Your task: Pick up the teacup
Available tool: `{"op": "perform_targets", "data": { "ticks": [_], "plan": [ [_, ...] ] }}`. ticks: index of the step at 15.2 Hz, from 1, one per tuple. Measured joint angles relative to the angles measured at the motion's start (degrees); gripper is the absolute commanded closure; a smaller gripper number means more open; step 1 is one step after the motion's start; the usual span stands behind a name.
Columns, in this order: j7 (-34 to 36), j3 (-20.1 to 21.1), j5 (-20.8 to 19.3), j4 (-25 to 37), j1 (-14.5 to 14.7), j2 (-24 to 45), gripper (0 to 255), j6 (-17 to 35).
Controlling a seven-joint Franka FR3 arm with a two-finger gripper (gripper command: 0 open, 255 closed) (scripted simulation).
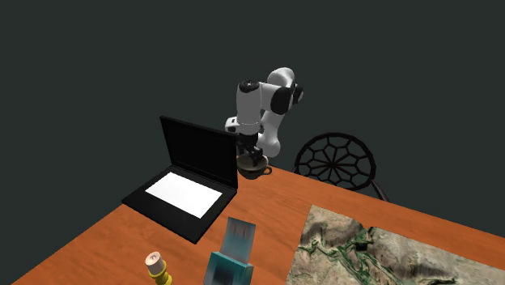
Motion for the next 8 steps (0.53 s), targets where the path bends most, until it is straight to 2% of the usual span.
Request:
{"op": "perform_targets", "data": {
  "ticks": [3,8],
  "plan": [
    [6.56,5.15,1.83,2.68,-0.41,1.66,0,0.17],
    [7.78,6.54,2.76,-0.81,-0.08,0.79,0,3.0]
  ]
}}
